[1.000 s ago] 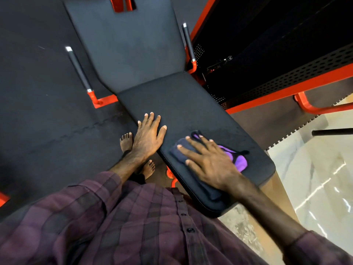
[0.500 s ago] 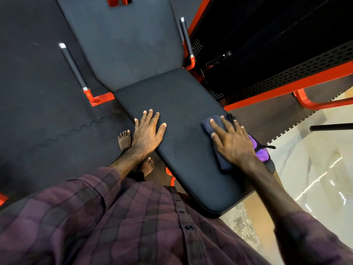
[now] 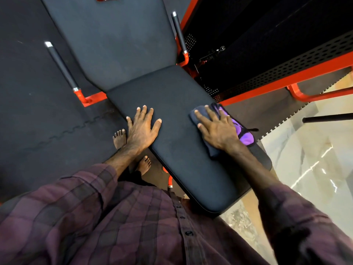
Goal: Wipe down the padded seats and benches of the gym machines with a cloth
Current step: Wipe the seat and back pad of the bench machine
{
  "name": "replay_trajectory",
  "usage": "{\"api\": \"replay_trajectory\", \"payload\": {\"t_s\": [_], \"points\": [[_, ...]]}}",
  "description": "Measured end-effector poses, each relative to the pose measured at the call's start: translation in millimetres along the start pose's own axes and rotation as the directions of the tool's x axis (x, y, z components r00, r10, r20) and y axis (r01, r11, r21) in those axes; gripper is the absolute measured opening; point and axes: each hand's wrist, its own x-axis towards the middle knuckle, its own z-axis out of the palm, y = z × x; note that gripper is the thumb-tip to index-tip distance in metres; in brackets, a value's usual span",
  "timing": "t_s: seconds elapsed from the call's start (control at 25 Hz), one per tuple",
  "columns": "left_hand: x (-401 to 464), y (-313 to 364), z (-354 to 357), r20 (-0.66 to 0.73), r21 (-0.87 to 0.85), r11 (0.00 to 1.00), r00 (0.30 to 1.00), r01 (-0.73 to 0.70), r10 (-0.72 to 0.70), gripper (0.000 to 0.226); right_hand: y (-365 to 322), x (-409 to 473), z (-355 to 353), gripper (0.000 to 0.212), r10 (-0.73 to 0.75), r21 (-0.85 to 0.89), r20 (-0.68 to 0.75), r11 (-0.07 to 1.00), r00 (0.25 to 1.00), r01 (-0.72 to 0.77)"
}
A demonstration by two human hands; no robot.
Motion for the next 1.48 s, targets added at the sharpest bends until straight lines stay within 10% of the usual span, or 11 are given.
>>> {"api": "replay_trajectory", "payload": {"t_s": [0.12, 0.28, 0.48, 0.64, 0.84, 1.0, 1.2, 1.36, 1.48], "points": [[6.3, -3.1, -2.1, 0.012, -0.007, 1.000, 1.000, 0.011, -0.011, 0.071, 37.9, -16.2, 4.6, 0.068, -0.211, 0.049, -0.001, 0.976, 0.977, 0.211], [6.1, -5.8, 3.6, -0.013, 0.000, 1.000, 1.000, 0.023, -0.023, 0.071, 10.5, 28.4, -2.8, 0.060, 0.128, 0.059, 0.014, 0.990, 0.992, -0.128], [3.8, -4.2, -0.2, -0.003, -0.014, 0.999, 0.999, 0.035, -0.035, 0.071, 31.5, 5.5, 2.0, 0.059, -0.268, 0.032, 0.026, 0.963, 0.963, 0.267], [1.5, 1.2, -2.2, -0.008, -0.035, 0.997, 0.998, 0.065, -0.066, 0.068, -18.9, 33.3, -12.6, 0.057, 0.117, 0.016, 0.040, 0.993, 0.992, -0.118], [5.7, -4.8, -4.8, -0.009, -0.077, 0.996, 0.999, 0.052, -0.053, 0.066, -17.3, -11.6, -1.9, 0.063, -0.292, 0.030, 0.046, 0.956, 0.955, 0.291], [3.5, -1.8, -10.3, -0.012, -0.112, 0.990, 0.996, 0.087, -0.089, 0.058, -57.2, 26.8, -6.9, 0.057, 0.055, 0.020, 0.066, 0.998, 0.996, -0.056], [14.7, -18.8, -4.5, -0.046, -0.103, 0.995, 0.999, 0.016, -0.021, 0.056, -61.1, -23.7, 4.8, 0.062, -0.336, 0.024, 0.050, 0.942, 0.940, 0.335], [21.0, -27.8, 0.0, -0.060, -0.103, 0.995, 0.998, 0.003, -0.010, 0.056, -90.9, 21.8, -3.4, 0.058, -0.052, 0.027, 0.048, 0.998, 0.997, 0.051], [22.8, -33.4, 2.1, -0.068, -0.104, 0.994, 0.998, -0.018, 0.011, 0.054, -112.7, -1.6, 8.5, 0.058, -0.278, 0.011, 0.010, 0.960, 0.960, 0.278]]}}
